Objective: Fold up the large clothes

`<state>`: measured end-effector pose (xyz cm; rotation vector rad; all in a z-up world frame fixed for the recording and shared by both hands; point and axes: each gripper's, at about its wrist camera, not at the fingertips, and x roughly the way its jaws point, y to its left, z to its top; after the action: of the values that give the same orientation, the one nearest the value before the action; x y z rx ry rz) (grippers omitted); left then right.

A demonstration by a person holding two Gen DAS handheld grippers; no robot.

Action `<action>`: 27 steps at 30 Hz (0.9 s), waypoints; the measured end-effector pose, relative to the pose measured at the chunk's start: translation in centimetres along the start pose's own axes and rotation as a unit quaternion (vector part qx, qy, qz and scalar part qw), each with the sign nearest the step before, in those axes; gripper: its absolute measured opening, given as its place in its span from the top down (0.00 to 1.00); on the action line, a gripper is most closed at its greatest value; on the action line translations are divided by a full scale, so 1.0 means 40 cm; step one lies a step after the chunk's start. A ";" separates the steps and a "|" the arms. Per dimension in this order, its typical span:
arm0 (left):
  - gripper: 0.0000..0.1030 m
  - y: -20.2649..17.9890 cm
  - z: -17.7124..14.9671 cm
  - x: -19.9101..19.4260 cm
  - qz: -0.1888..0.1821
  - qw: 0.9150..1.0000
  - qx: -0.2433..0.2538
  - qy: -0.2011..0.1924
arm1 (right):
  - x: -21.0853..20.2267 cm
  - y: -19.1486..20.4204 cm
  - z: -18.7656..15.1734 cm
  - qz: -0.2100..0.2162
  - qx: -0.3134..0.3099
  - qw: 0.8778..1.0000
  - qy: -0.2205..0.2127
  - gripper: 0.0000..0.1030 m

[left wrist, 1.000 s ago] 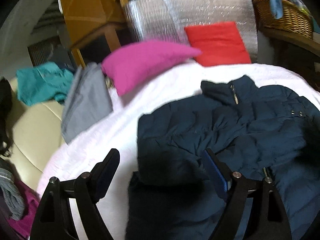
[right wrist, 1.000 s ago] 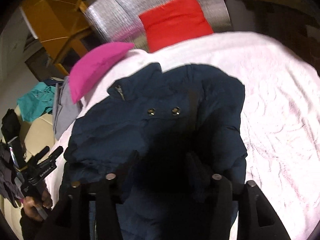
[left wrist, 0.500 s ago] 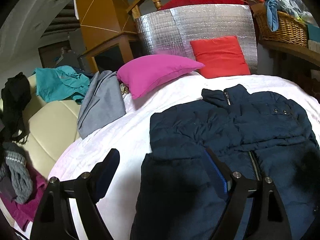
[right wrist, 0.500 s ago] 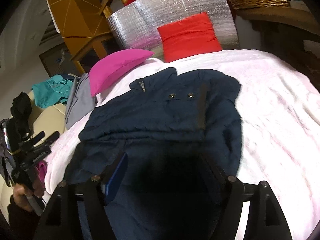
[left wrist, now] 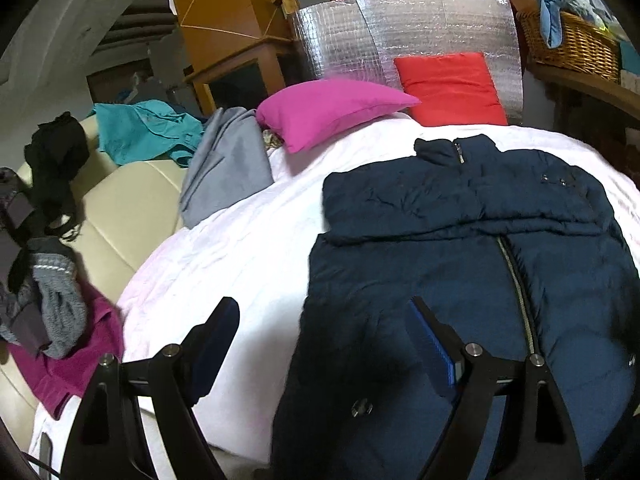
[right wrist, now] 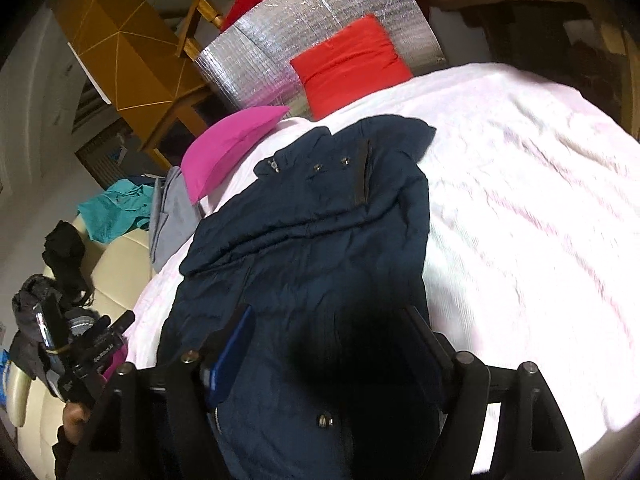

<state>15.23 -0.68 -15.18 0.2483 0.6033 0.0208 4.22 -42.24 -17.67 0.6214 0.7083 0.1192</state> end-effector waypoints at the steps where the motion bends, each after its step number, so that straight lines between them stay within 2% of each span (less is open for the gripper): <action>1: 0.18 0.003 -0.005 -0.010 0.003 1.000 0.001 0.000 | -0.004 0.001 -0.006 0.002 -0.001 1.000 0.002 0.25; 9: 0.18 0.022 -0.009 -0.067 0.010 1.000 0.005 -0.009 | -0.030 0.016 -0.062 0.012 -0.016 0.999 0.026 0.25; 18: 0.18 0.024 -0.012 -0.081 0.006 1.000 0.004 -0.004 | -0.037 -0.007 -0.126 0.015 -0.007 0.998 0.060 0.25; 25: 0.18 0.020 -0.019 -0.085 0.003 1.000 0.002 0.012 | -0.044 -0.018 -0.144 0.024 0.002 0.997 0.071 0.25; 27: 0.18 0.025 -0.023 -0.078 -0.011 1.000 -0.005 0.027 | -0.048 -0.019 -0.145 0.030 0.005 0.997 0.072 0.25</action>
<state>12.18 0.21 -13.92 0.2314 0.6601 0.0090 -1.06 -40.58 -20.41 0.6475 0.8302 0.2180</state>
